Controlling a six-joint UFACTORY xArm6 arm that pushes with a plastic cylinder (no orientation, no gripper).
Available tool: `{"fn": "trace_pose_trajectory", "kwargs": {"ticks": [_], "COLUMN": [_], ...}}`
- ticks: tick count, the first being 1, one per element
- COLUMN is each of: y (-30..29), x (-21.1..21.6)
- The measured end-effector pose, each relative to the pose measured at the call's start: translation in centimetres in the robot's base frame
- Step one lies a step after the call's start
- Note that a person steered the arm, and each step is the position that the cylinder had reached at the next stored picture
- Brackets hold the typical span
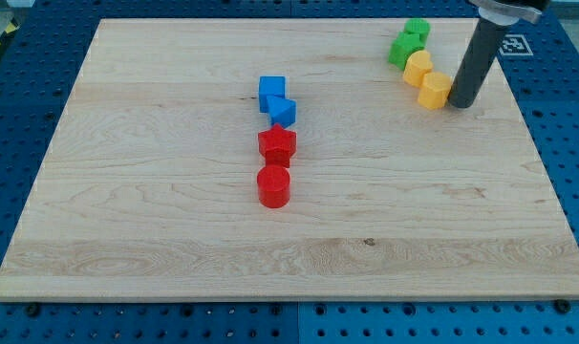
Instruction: Adjust the yellow and green blocks in a vertical line
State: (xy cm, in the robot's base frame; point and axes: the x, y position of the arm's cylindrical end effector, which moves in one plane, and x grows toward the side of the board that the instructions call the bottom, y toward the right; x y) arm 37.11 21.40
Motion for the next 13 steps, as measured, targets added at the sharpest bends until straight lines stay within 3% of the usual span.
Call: {"fn": "trace_pose_trajectory", "kwargs": {"ticks": [3, 5, 8, 11, 13], "y": [1.0, 3.4, 3.4, 3.2, 1.2], "x": [0.0, -3.4, -4.2, -11.7, -11.7]}}
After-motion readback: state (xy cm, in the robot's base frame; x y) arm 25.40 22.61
